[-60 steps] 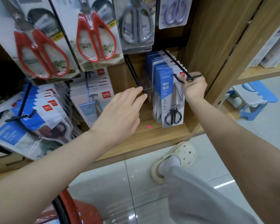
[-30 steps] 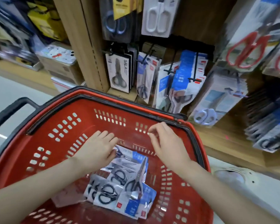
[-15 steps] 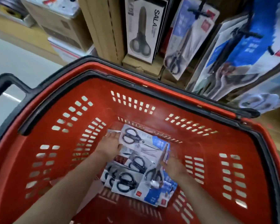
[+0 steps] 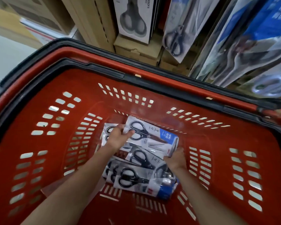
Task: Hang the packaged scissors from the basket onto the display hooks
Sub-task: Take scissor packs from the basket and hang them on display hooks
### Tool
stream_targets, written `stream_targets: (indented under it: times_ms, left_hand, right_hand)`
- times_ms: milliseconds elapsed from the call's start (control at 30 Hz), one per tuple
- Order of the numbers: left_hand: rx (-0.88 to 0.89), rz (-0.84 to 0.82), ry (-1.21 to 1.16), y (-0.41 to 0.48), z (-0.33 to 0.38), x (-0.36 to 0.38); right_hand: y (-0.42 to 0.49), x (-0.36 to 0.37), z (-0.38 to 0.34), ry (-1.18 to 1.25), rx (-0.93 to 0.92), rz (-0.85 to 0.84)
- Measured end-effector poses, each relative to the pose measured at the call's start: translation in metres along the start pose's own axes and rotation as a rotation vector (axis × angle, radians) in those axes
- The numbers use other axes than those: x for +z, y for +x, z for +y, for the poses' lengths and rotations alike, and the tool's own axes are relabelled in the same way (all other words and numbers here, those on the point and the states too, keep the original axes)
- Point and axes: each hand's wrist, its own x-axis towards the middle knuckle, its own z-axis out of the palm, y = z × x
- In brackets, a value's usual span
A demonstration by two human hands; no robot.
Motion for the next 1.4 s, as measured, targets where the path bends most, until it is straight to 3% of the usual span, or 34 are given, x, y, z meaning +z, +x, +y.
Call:
stream_targets:
  times_ms: [167,367,667,967,1100,1267,1400]
  left_hand:
    - [0.21,-0.035,0.049,-0.023,0.011,-0.006]
    - [0.369,-0.107,0.078,-0.061,0.029,-0.019]
    - [0.624,0.209,0.001,-0.128,0.068,-0.057]
    - [0.639,0.276,-0.127,-0.169,0.081,-0.074]
    - [0.582,0.151,-0.309,-0.181,0.084,-0.065]
    - [0.529,-0.022,-0.591,-0.207,0.1,-0.046]
    - [0.543,0.016,-0.587,-0.224,0.11,-0.037]
  right_hand:
    - [-0.005,-0.018,-0.001,-0.004,-0.055,0.006]
    - [-0.032,-0.049,-0.022,-0.017,-0.296,-0.032]
    - [-0.104,-0.105,-0.053,0.098,-0.534,0.118]
    - [-0.184,-0.184,-0.067,0.681,-0.792,0.069]
    - [-0.203,-0.21,-0.062,0.916,-0.776,0.133]
    - [-0.216,-0.218,-0.054,1.04,-0.7,0.232]
    - [-0.225,-0.217,-0.048,1.105,-0.678,0.232]
